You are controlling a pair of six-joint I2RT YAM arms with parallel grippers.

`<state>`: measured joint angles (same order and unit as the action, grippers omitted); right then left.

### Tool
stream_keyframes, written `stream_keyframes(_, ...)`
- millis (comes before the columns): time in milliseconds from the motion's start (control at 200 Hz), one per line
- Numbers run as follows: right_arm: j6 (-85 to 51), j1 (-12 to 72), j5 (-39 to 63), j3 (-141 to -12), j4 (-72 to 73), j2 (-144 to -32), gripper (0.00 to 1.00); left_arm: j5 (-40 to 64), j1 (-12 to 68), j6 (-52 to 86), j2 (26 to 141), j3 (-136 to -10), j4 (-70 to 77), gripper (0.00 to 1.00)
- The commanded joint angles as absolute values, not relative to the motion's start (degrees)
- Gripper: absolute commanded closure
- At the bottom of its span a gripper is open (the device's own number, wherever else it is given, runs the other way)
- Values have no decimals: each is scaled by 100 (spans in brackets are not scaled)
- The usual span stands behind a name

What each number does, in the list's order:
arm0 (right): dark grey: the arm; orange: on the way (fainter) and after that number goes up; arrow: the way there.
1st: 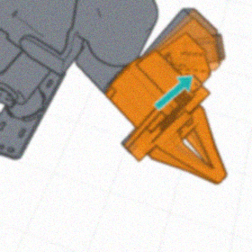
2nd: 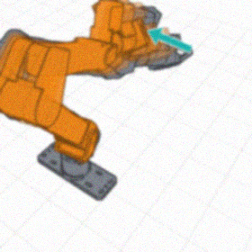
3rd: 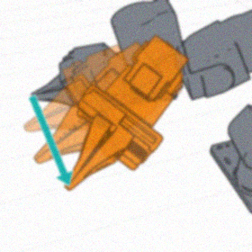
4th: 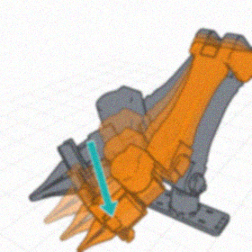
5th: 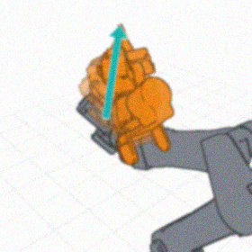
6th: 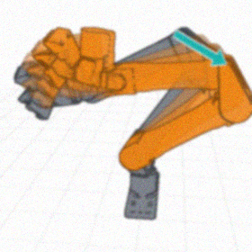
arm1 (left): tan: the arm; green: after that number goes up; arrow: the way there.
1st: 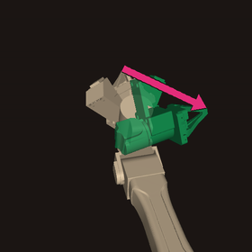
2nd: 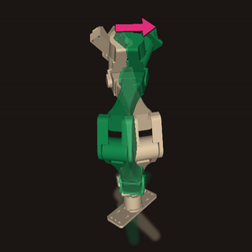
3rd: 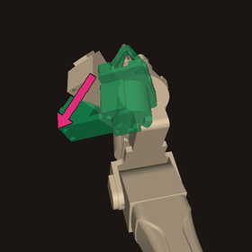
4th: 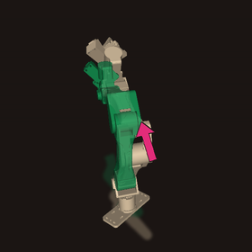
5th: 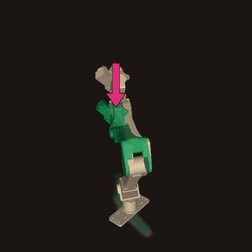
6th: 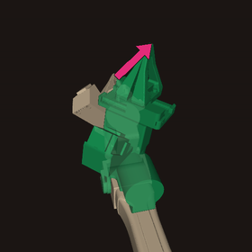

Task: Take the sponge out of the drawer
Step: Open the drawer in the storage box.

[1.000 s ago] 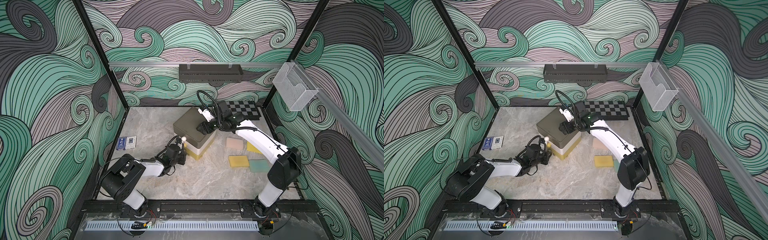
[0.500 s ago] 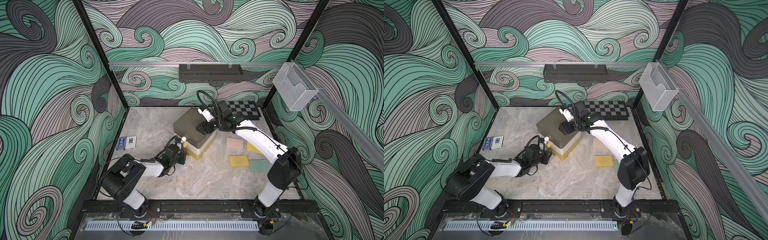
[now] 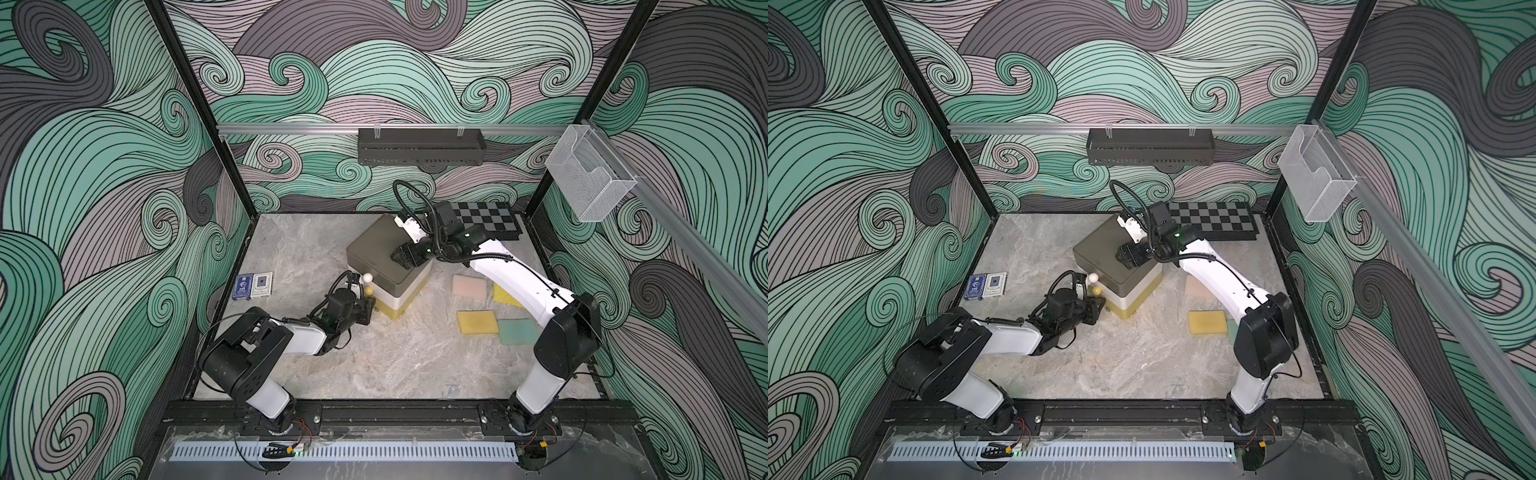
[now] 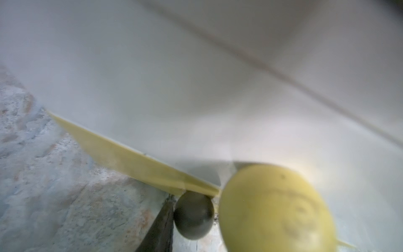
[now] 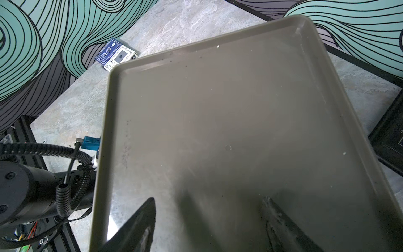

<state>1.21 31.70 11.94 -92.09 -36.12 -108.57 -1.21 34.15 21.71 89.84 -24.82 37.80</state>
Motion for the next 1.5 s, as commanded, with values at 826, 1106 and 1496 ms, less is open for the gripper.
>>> stream_keyframes(826,105,3190,1309,-9070,-4049,-11320,25,144,3366,2166,8926,-2563,3937,87)
stream_keyframes(1106,145,3029,1265,-9097,-4032,-11364,25,22,3388,2446,8195,-1868,3157,87)
stream_keyframes(1496,236,2618,1194,-9164,-4010,-11579,26,-642,3698,3085,5689,-1173,851,88)
